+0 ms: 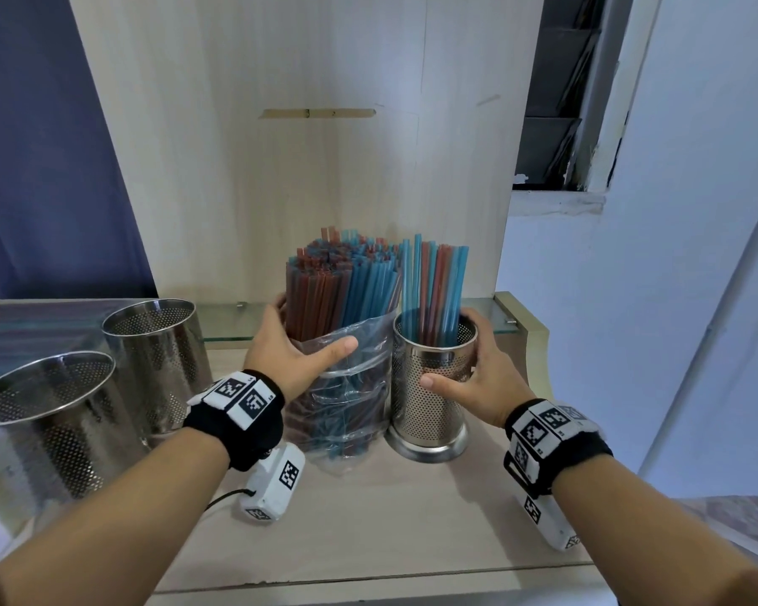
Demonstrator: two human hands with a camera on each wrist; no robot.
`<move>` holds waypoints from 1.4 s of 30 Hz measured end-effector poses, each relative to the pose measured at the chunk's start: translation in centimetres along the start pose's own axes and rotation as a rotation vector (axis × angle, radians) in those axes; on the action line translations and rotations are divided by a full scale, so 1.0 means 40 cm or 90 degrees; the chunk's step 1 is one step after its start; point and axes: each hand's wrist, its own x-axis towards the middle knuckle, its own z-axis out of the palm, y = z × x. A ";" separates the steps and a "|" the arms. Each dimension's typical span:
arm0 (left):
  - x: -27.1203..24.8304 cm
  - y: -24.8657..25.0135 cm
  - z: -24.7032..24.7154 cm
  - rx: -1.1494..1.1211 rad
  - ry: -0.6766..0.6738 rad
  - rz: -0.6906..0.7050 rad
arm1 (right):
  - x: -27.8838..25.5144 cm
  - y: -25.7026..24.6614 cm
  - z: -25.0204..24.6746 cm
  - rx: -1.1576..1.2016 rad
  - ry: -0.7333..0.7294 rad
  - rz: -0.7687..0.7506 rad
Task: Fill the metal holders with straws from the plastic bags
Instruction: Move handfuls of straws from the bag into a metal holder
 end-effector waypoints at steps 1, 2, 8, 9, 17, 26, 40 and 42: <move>-0.002 0.005 0.001 -0.004 0.012 0.006 | -0.001 -0.001 -0.001 0.000 0.000 0.000; -0.003 0.008 0.002 -0.005 0.024 0.011 | -0.002 -0.002 -0.001 -0.002 0.001 -0.001; 0.007 0.017 -0.003 0.019 0.053 0.030 | -0.003 -0.006 -0.005 -0.014 0.002 0.004; 0.008 0.018 -0.005 0.026 0.057 0.035 | -0.004 -0.006 -0.005 -0.016 0.004 0.005; 0.011 0.042 -0.005 0.066 0.125 0.080 | -0.007 -0.004 -0.006 -0.033 0.008 0.030; 0.016 0.036 -0.003 0.099 0.115 0.086 | -0.022 -0.026 -0.016 -0.165 -0.056 0.143; 0.008 0.027 -0.001 0.085 0.098 0.091 | -0.022 -0.012 -0.018 -0.341 0.067 0.061; 0.005 0.032 -0.001 0.087 0.099 0.082 | -0.020 -0.018 -0.013 -0.213 0.058 0.014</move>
